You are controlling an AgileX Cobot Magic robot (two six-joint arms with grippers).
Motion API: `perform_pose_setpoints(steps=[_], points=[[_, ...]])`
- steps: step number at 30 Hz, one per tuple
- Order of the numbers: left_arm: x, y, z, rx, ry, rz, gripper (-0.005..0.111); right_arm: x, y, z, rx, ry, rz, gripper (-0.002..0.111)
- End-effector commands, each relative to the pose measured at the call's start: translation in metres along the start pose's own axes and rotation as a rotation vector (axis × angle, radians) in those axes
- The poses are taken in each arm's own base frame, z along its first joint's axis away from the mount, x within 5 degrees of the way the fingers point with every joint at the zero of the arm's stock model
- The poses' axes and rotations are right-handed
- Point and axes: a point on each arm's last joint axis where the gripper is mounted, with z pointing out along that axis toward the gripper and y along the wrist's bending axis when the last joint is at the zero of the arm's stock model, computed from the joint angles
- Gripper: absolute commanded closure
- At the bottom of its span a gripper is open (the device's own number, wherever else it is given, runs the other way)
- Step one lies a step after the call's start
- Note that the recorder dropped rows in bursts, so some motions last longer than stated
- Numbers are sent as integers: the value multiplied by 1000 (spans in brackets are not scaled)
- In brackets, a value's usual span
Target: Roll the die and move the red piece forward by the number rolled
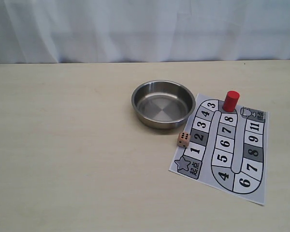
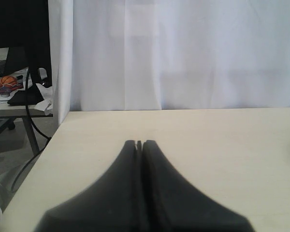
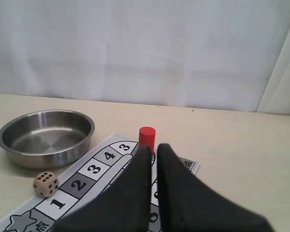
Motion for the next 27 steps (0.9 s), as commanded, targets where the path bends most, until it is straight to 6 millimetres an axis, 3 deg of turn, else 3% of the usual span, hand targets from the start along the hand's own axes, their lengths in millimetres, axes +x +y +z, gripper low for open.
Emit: perform_pose_setpoints(steps=[1,27], points=[[-2,0,0,0,-12,-4,107,1,0,0,-3,2,54,104],[-3,0,0,0,-14,-4,107,1,1,0,-4,3,59,104]])
